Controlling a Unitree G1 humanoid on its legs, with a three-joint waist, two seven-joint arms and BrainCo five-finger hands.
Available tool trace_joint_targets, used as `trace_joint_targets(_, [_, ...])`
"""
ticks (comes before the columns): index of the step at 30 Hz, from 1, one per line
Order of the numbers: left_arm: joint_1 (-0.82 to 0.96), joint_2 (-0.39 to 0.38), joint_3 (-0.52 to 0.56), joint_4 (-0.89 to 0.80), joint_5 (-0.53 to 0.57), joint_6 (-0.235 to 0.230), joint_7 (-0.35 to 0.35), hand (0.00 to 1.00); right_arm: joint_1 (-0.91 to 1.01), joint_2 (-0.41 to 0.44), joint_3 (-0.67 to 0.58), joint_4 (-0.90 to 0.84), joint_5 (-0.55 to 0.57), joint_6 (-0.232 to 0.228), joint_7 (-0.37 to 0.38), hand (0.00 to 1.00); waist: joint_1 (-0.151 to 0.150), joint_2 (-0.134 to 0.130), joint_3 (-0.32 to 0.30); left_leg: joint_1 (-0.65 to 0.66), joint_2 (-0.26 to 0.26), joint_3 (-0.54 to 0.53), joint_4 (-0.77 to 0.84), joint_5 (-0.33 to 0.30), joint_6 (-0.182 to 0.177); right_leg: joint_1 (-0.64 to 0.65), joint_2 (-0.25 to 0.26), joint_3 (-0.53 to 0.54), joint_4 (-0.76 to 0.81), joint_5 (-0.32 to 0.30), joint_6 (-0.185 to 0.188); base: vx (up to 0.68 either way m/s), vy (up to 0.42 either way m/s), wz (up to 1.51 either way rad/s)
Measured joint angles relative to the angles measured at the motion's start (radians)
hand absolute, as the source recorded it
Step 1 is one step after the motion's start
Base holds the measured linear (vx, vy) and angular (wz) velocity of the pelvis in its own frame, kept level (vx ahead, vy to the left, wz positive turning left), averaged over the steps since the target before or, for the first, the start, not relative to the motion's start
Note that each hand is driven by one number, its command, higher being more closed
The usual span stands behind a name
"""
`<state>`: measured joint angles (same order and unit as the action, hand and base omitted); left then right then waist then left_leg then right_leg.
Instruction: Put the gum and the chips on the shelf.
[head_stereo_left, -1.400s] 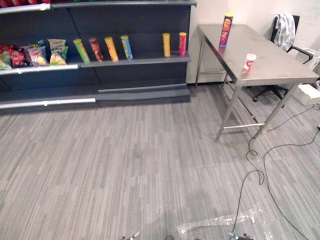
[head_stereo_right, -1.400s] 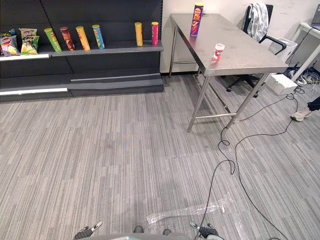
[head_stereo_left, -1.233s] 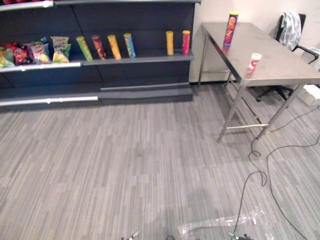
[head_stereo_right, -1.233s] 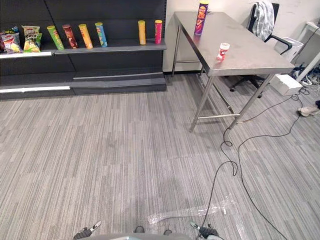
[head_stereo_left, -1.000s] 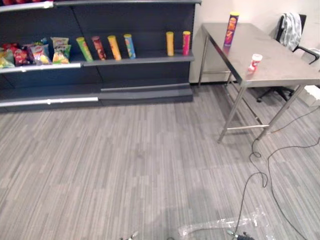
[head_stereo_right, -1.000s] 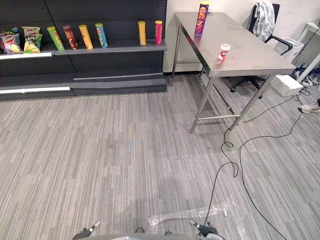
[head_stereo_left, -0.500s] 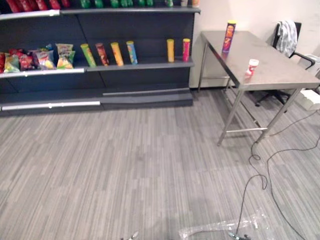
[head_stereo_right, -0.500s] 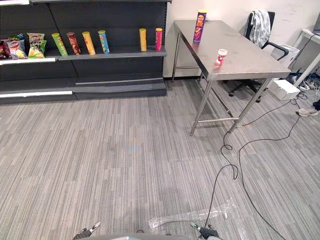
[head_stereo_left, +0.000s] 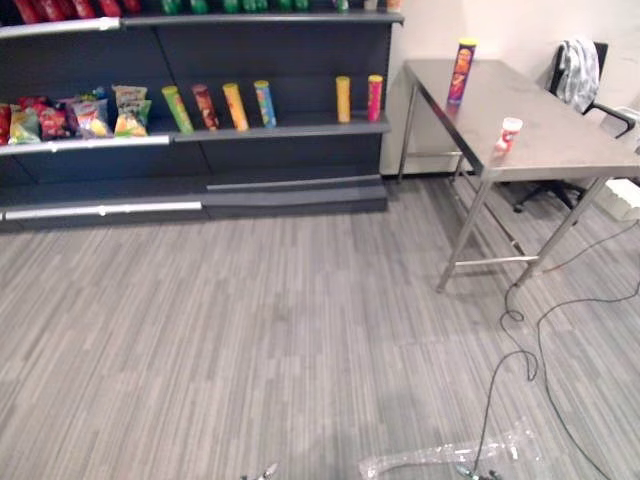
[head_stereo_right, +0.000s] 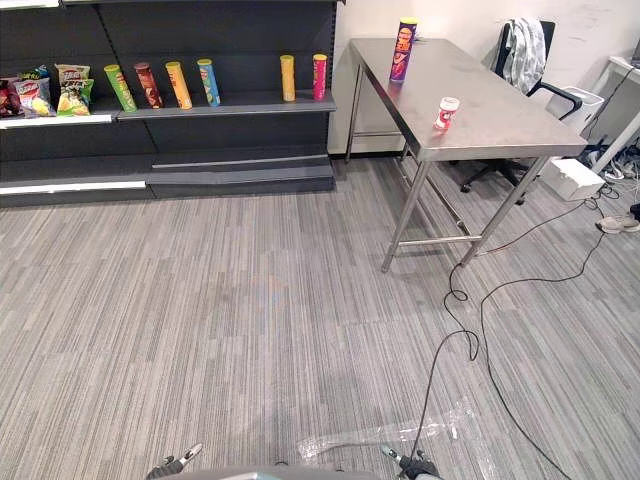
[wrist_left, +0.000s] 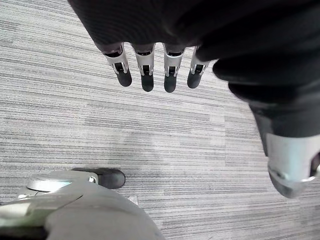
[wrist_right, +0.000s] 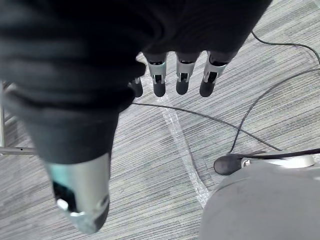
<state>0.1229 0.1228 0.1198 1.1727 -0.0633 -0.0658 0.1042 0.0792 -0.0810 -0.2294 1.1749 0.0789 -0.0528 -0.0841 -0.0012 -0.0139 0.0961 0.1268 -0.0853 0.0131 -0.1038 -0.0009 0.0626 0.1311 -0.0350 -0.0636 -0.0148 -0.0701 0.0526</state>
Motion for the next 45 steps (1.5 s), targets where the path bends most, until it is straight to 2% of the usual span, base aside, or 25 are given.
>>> trace_joint_targets(17, [0.004, 0.001, -0.004, 0.000, 0.000, -0.007, -0.001, 0.00, 0.002, -0.001, 0.001, 0.000, 0.001, -0.002, 0.001, 0.00, 0.003, -0.002, -0.006, -0.006, -0.001, 0.005, 0.008, -0.001, 0.001, -0.006, -0.001, 0.012, 0.001, 0.003, 0.004, 0.00, 0.000, -0.01])
trace_joint_targets(19, [0.004, 0.001, 0.005, -0.001, -0.001, -0.012, -0.002, 0.00, -0.002, -0.001, 0.000, 0.001, 0.001, -0.001, 0.001, 0.00, 0.004, -0.006, -0.004, -0.033, -0.003, 0.006, 0.040, -0.017, 0.005, -0.026, -0.004, 0.014, 0.016, 0.003, 0.004, -0.01, 0.000, -0.06])
trace_joint_targets(20, [0.004, -0.002, 0.020, -0.005, -0.002, -0.013, -0.002, 0.00, -0.022, -0.001, -0.002, 0.002, 0.002, 0.000, 0.001, 0.00, 0.008, -0.007, 0.002, -0.090, -0.001, 0.020, 0.131, -0.073, 0.003, -0.062, -0.007, 0.022, 0.062, -0.015, 0.007, -0.03, -0.001, -0.17])
trace_joint_targets(23, [0.009, -0.006, 0.047, -0.025, -0.004, -0.013, -0.002, 0.00, -0.038, 0.003, -0.024, 0.002, 0.010, 0.001, 0.001, 0.00, 0.013, -0.008, 0.021, -0.126, -0.003, 0.038, 0.241, -0.143, 0.019, -0.106, -0.016, 0.039, 0.191, -0.085, 0.017, -0.06, 0.016, -0.17])
trace_joint_targets(24, [0.018, -0.010, 0.061, -0.034, -0.003, -0.012, -0.002, 0.00, -0.029, 0.011, -0.047, -0.003, 0.015, 0.001, 0.001, 0.00, 0.018, -0.011, 0.020, -0.123, -0.013, 0.038, 0.274, -0.174, 0.034, -0.114, -0.030, 0.039, 0.257, -0.123, 0.034, -0.03, 0.052, -0.02])
trace_joint_targets(26, [0.019, -0.030, 0.105, -0.048, -0.002, -0.012, -0.002, 0.00, -0.003, 0.009, -0.049, -0.055, 0.020, 0.001, 0.003, 0.00, 0.028, -0.005, 0.028, -0.126, -0.008, 0.039, 0.322, -0.209, 0.047, -0.219, -0.038, 0.040, 0.511, -0.137, 0.044, 0.01, 0.059, 0.12])
trace_joint_targets(27, [0.018, -0.031, 0.124, -0.052, -0.001, -0.010, -0.002, 0.00, 0.014, 0.015, -0.044, -0.091, 0.028, 0.000, 0.003, 0.00, 0.028, -0.001, 0.040, -0.127, -0.008, 0.035, 0.363, -0.232, 0.052, -0.315, -0.049, 0.052, 0.732, -0.114, 0.033, 0.06, 0.043, 0.27])
trace_joint_targets(28, [0.023, -0.032, 0.134, -0.063, -0.001, -0.009, -0.003, 0.00, 0.029, 0.018, -0.038, -0.110, 0.051, 0.000, 0.004, 0.00, 0.032, -0.008, 0.043, -0.127, -0.007, 0.030, 0.409, -0.263, 0.052, -0.381, -0.052, 0.081, 0.895, -0.115, 0.034, 0.08, 0.036, 0.26])
trace_joint_targets(30, [0.033, -0.034, 0.155, -0.067, 0.000, -0.004, -0.004, 0.00, 0.033, 0.021, -0.036, -0.115, 0.058, 0.000, 0.004, 0.00, 0.035, -0.017, 0.043, -0.113, -0.003, 0.027, 0.432, -0.293, 0.049, -0.438, -0.059, 0.108, 0.970, -0.122, 0.034, 0.14, 0.011, 0.04])
trace_joint_targets(32, [0.030, -0.036, 0.156, -0.070, 0.001, 0.007, -0.004, 0.00, 0.036, 0.021, -0.037, -0.127, 0.072, -0.003, 0.004, 0.00, 0.030, -0.014, 0.044, -0.099, 0.009, 0.027, 0.427, -0.308, 0.046, -0.468, -0.059, 0.103, 0.900, -0.129, 0.024, 0.20, -0.004, -0.13])
trace_joint_targets(33, [0.023, -0.039, 0.159, -0.071, 0.001, 0.011, -0.003, 0.00, 0.042, 0.022, -0.042, -0.130, 0.090, -0.003, 0.003, 0.00, 0.029, -0.008, 0.044, -0.079, 0.022, 0.026, 0.416, -0.318, 0.044, -0.471, -0.050, 0.079, 0.797, -0.131, 0.021, 0.27, -0.022, -0.22])
trace_joint_targets(35, [-0.005, -0.046, 0.160, -0.070, 0.004, 0.010, -0.003, 0.00, 0.043, 0.025, -0.066, -0.131, 0.098, -0.002, 0.001, 0.00, 0.029, 0.006, 0.043, -0.063, 0.056, 0.027, 0.398, -0.337, 0.033, -0.471, -0.013, 0.042, 0.558, -0.116, 0.038, 0.30, -0.040, -0.20])
trace_joint_targets(36, [-0.026, -0.047, 0.159, -0.071, 0.004, 0.009, -0.004, 0.00, 0.045, 0.033, -0.081, -0.131, 0.099, -0.002, 0.000, 0.00, 0.027, 0.004, 0.044, -0.039, 0.063, 0.026, 0.359, -0.336, 0.016, -0.469, 0.005, 0.022, 0.379, -0.081, 0.039, 0.27, -0.051, -0.09])
trace_joint_targets(38, [-0.050, -0.048, 0.160, -0.069, 0.004, 0.009, -0.003, 0.00, 0.055, 0.044, -0.100, -0.130, 0.101, -0.001, -0.001, 0.00, 0.022, -0.001, 0.047, 0.023, 0.055, 0.009, 0.291, -0.338, -0.006, -0.457, 0.009, 0.008, 0.185, -0.010, 0.034, 0.43, -0.117, 0.17])
trace_joint_targets(39, [-0.060, -0.053, 0.160, -0.069, 0.003, 0.009, -0.003, 0.00, 0.063, 0.050, -0.113, -0.130, 0.103, -0.001, -0.001, 0.00, 0.011, -0.004, 0.045, 0.048, 0.049, -0.012, 0.266, -0.349, -0.019, -0.457, 0.001, 0.008, 0.151, 0.011, 0.027, 0.48, -0.171, 0.63])
trace_joint_targets(40, [-0.071, -0.065, 0.160, -0.068, 0.003, 0.006, -0.004, 0.00, 0.070, 0.051, -0.118, -0.130, 0.119, 0.000, -0.001, 0.00, -0.006, 0.001, 0.046, 0.075, 0.052, -0.046, 0.254, -0.367, -0.026, -0.460, -0.007, 0.005, 0.169, 0.074, 0.011, 0.70, -0.288, 0.98])
trace_joint_targets(41, [-0.080, -0.091, 0.158, -0.065, 0.004, 0.001, -0.004, 0.00, 0.068, 0.047, -0.137, -0.131, 0.128, -0.001, 0.001, 0.00, -0.027, 0.012, 0.043, 0.096, 0.087, -0.087, 0.244, -0.394, -0.040, -0.464, 0.006, -0.019, 0.217, 0.143, -0.016, 0.63, -0.269, 1.01])
trace_joint_targets(42, [-0.083, -0.108, 0.157, -0.060, 0.004, 0.000, -0.005, 0.00, 0.068, 0.038, -0.149, -0.133, 0.128, -0.003, 0.000, 0.00, -0.028, 0.048, 0.030, 0.102, 0.125, -0.103, 0.242, -0.402, -0.047, -0.483, 0.028, -0.041, 0.283, 0.131, -0.040, 0.80, -0.325, 0.83])
trace_joint_targets(43, [-0.088, -0.129, 0.148, -0.057, 0.005, 0.000, -0.015, 0.00, 0.054, 0.026, -0.155, -0.125, 0.125, -0.002, 0.000, 0.00, -0.024, 0.071, 0.013, 0.102, 0.158, -0.110, 0.246, -0.396, -0.068, -0.527, 0.041, -0.070, 0.385, 0.073, -0.072, 0.66, -0.282, 0.42])
trace_joint_targets(44, [-0.086, -0.132, 0.140, -0.059, 0.006, 0.001, -0.026, 0.00, 0.029, 0.024, -0.154, -0.110, 0.125, -0.002, 0.000, 0.00, -0.025, 0.066, 0.015, 0.102, 0.174, -0.114, 0.259, -0.364, -0.098, -0.547, 0.047, -0.078, 0.457, 0.022, -0.102, 0.64, -0.283, 0.24])
trace_joint_targets(45, [-0.088, -0.131, 0.140, -0.057, 0.006, 0.002, -0.027, 0.00, 0.023, 0.024, -0.153, -0.105, 0.125, -0.003, 0.000, 0.00, -0.027, 0.066, 0.015, 0.099, 0.178, -0.126, 0.279, -0.347, -0.105, -0.546, 0.052, -0.083, 0.474, 0.008, -0.119, 0.71, -0.333, 0.21])
